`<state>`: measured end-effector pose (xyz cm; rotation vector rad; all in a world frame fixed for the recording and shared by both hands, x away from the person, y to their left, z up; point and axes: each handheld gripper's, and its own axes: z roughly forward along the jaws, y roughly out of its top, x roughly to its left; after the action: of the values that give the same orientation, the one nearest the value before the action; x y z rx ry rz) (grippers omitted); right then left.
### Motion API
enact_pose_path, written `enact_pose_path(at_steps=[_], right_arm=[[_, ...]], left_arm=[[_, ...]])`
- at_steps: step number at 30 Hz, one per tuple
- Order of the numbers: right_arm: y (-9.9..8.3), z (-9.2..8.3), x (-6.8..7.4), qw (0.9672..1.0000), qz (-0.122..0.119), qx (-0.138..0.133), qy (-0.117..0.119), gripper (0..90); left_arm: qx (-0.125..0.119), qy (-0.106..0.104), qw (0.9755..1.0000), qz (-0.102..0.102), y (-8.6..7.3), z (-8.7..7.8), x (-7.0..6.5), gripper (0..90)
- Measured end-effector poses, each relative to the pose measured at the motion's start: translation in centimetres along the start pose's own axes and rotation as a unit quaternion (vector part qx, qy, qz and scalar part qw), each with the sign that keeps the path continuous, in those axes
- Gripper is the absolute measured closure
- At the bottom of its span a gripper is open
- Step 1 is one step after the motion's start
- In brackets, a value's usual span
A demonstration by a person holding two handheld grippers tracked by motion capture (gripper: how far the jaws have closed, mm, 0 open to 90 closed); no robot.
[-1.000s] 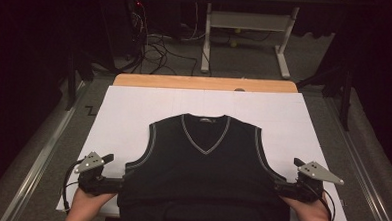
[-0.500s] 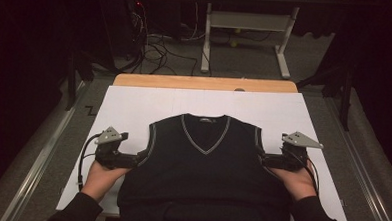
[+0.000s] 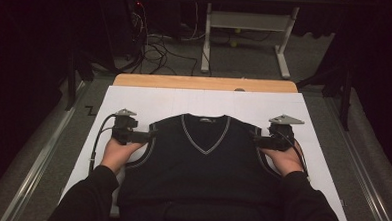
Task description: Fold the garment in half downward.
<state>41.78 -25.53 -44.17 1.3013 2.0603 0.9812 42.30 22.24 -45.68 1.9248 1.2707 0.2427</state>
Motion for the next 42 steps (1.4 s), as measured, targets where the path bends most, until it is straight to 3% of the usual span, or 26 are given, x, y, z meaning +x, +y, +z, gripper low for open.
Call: enact_pose_path(at_steps=[2, 3, 4, 5, 6, 8, 11, 13, 15, 16, 17, 20, 22, 23, 24, 25, 28, 33, 35, 41, 42], right_arm=[[0.2, 0.6, -0.4, 0.9998, 0.016, 0.014, -0.002, 17.0], [0.2, 0.9, -0.7, 0.9994, 0.028, 0.02, 0.0, 18.6], [0.2, 0.9, -0.7, 0.9994, 0.028, 0.02, 0.0, 18.6], [0.3, 1.5, -1.2, 0.9986, 0.044, 0.03, 0.006, 22.5], [0.3, 1.7, -1.4, 0.9983, 0.046, 0.035, 0.004, 23.5], [0.4, 2.3, -1.5, 0.9974, 0.047, 0.054, -0.002, 25.5], [0.7, 3.4, -1.1, 0.9964, 0.029, 0.079, -0.002, 29.4], [0.8, 3.9, -0.7, 0.9959, 0.024, 0.087, -0.004, 32.0], [0.8, 4.4, -0.2, 0.9947, 0.017, 0.101, 0.001, 36.3], [0.8, 4.6, 0.1, 0.9945, 0.014, 0.103, -0.003, 37.9], [0.8, 4.7, 0.2, 0.9947, 0.018, 0.101, -0.004, 43.8], [0.9, 4.6, 0.7, 0.9948, 0.014, 0.1, 0.009, 60.0], [0.9, 4.6, 0.8, 0.9948, 0.013, 0.1, 0.016, 64.8], [0.9, 4.5, 1.0, 0.9946, 0.012, 0.1, 0.022, 72.9], [0.9, 4.5, 1.0, 0.9946, 0.012, 0.1, 0.022, 72.9], [1.0, 4.5, 1.3, 0.9946, 0.003, 0.102, 0.022, 77.0], [1.1, 4.4, 1.6, 0.9949, -0.012, 0.1, 0.013, 78.2], [2.0, 3.2, 0.9, 0.9977, -0.015, 0.066, -0.002, 78.2], [2.6, 2.6, 0.8, 0.9987, -0.018, 0.048, -0.006, 78.2], [4.8, 0.5, 0.8, 0.9992, -0.03, -0.008, -0.023, 78.1], [5.3, 0.1, 0.7, 0.9991, -0.031, -0.013, -0.026, 78.1]], left_arm=[[0.0, 0.003, 1.0, -0.006, 0.2, 0.2, 0.1, 6.4], [0.019, 0.011, 0.9997, -0.012, 0.7, 0.9, 0.4, 11.5], [0.019, 0.011, 0.9997, -0.012, 0.7, 0.9, 0.4, 15.3], [0.031, 0.017, 0.9991, -0.021, 1.0, 1.5, 0.5, 16.1], [0.031, 0.017, 0.9991, -0.021, 1.0, 1.5, 0.5, 18.2], [0.054, 0.019, 0.9982, -0.019, 1.3, 2.3, 0.7, 23.4], [0.075, 0.026, 0.9968, -0.012, 1.4, 3.2, 0.6, 26.7], [0.073, 0.035, 0.9967, -0.011, 1.5, 3.4, 0.3, 27.1], [0.071, 0.047, 0.9963, -0.008, 1.6, 3.6, 0.0, 33.2], [0.072, 0.045, 0.9964, -0.008, 1.6, 3.6, -0.2, 36.1], [0.07, 0.038, 0.9968, -0.01, 1.6, 3.7, -0.3, 43.3], [0.07, 0.043, 0.9965, -0.012, 1.6, 3.8, -0.6, 52.1], [0.072, 0.034, 0.9967, -0.019, 1.6, 3.9, -0.8, 56.4], [0.072, 0.02, 0.9969, -0.022, 1.5, 3.9, -1.0, 66.1], [0.072, 0.02, 0.9969, -0.022, 1.5, 3.9, -1.0, 68.8], [0.07, 0.022, 0.9972, -0.014, 1.5, 4.0, -1.3, 70.8], [0.065, 0.025, 0.9975, -0.007, 1.5, 3.9, -1.5, 72.3], [-0.001, 0.018, 0.9998, 0.008, 2.7, 2.2, -1.6, 72.3], [-0.02, 0.026, 0.9991, 0.026, 3.2, 1.6, -1.8, 72.3], [-0.073, 0.031, 0.9963, 0.033, 5.3, -0.4, -2.3, 72.4], [-0.073, 0.031, 0.9963, 0.033, 5.3, -0.4, -2.3, 72.4]])
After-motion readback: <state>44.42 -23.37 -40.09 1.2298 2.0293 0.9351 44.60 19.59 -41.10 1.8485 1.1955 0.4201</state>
